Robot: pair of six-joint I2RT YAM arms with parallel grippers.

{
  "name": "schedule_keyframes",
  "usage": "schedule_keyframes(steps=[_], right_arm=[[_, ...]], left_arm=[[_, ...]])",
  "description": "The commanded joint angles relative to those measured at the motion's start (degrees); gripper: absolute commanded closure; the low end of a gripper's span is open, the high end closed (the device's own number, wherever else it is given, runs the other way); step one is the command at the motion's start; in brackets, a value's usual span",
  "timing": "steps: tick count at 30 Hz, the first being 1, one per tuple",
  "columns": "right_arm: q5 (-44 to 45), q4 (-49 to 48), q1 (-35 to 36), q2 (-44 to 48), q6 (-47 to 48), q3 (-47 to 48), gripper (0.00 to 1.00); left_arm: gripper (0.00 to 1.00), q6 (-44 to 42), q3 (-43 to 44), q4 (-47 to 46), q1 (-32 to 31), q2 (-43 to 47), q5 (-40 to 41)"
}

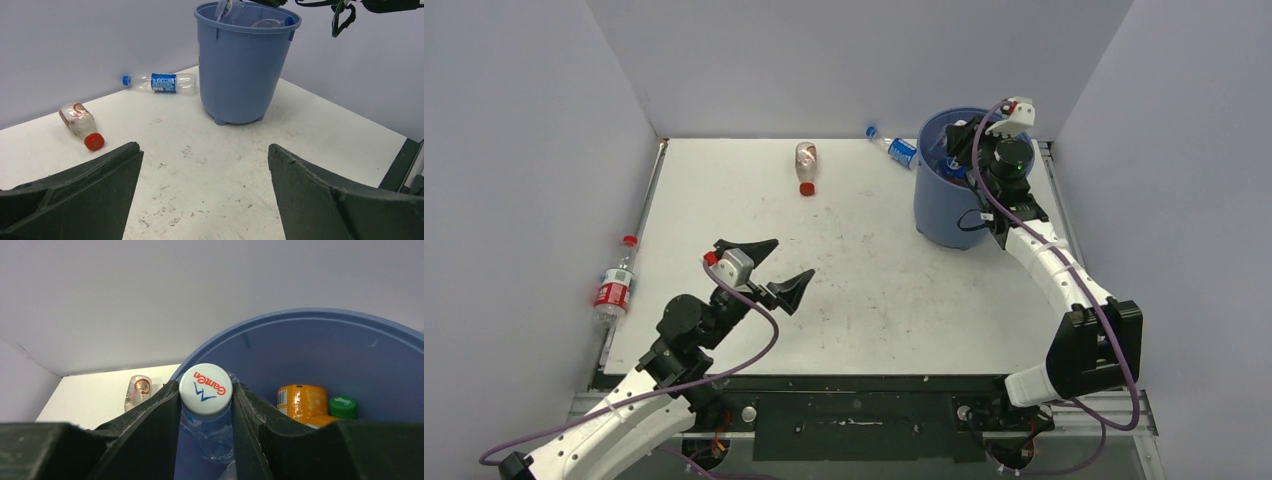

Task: Put the plastic bottles in the bin
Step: Place the plastic bottle in the trash bin.

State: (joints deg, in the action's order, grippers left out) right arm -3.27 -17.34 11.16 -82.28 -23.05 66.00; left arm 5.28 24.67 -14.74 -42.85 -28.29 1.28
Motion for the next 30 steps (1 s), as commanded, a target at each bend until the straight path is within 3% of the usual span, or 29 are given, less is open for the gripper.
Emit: schedule_keyframes(steps=[1,11,13,17,19,25,30], right_arm=[[-0.73,0.63,-0.28,0.42,0.31,-1.63,0.95],[5.49,10.61,1.13,-0.87,0.26,1.6,0.94],[6.25,12.14,1.4,-1.33,0.26,1.72,0.79],[6.23,12.1,1.38,-0.33,-1.38,0.39,0.4],[6.58,13.02,1.39,0.45,-1.9,0.99,0.28],[6.63,15.84,1.33,3.2,-3.61,6.35,0.1],[5.21,17.16,1.74,8.0,-6.12,10.0,0.01]], left_arm=[[0.04,-0.45,1.72,-0.73,-0.38,-0.8,-0.55],[0.04,-0.31,2.05,-0.31,-0.38,-1.72,-0.88],[0.04,-0.23,2.12,-0.3,-0.34,-1.88,-1.07],[0.04,-0.1,2.32,-0.02,-0.47,-2.07,-1.28],[0.04,-0.09,2.32,-0.02,-0.47,-1.95,-1.28],[0.04,0.08,2.4,-0.11,-0.57,-2.11,-1.28],[0.04,0.35,2.36,0.17,-0.5,-2.02,-0.2]])
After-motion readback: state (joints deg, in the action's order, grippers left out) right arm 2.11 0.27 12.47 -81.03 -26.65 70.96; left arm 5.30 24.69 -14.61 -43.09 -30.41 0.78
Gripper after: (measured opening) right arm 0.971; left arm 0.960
